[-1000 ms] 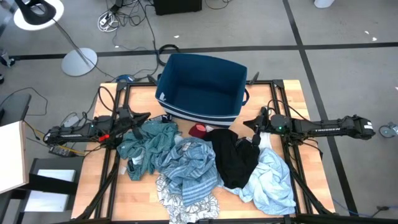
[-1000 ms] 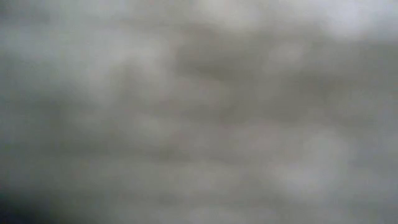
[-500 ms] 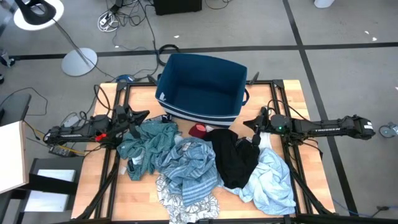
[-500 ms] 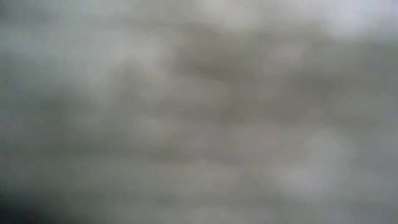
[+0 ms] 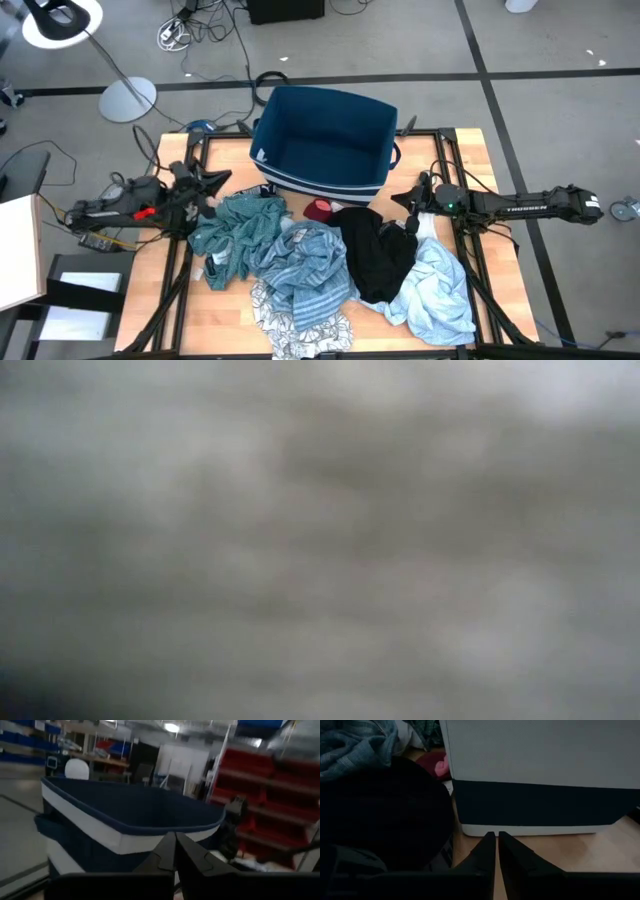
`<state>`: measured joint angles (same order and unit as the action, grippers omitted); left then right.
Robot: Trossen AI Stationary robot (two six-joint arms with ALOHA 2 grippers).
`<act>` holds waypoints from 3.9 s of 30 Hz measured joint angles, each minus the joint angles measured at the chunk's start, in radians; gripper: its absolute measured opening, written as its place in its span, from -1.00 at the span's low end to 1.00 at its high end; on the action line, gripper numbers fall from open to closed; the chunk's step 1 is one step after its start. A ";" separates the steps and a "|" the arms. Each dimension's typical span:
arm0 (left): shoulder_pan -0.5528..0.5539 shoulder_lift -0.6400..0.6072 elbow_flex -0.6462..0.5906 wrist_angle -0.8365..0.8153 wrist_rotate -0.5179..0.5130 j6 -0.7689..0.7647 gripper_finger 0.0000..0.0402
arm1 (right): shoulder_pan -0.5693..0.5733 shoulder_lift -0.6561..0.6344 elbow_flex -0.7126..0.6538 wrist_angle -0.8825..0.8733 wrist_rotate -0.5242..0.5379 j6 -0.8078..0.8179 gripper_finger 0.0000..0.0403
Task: Sort clothes
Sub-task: Put the blue, green polo shirt into the blue bin
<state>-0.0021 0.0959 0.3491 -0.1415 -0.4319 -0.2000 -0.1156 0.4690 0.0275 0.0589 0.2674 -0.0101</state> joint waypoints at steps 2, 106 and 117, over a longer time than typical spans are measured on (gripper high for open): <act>0.000 0.068 0.099 -0.107 -0.001 0.010 -0.92 | 0.000 0.000 0.000 0.000 0.000 0.000 -0.89; -0.183 0.984 1.171 -0.674 -0.070 -0.217 -1.00 | 0.000 0.000 0.000 0.024 0.000 0.000 -0.89; 0.020 1.078 1.269 -0.103 -0.145 0.164 -1.00 | 0.000 0.000 0.000 0.046 0.000 0.000 -0.89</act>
<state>0.0175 1.1743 1.6184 -0.2445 -0.5771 -0.0360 -0.1154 0.4690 0.0273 0.1045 0.2674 -0.0101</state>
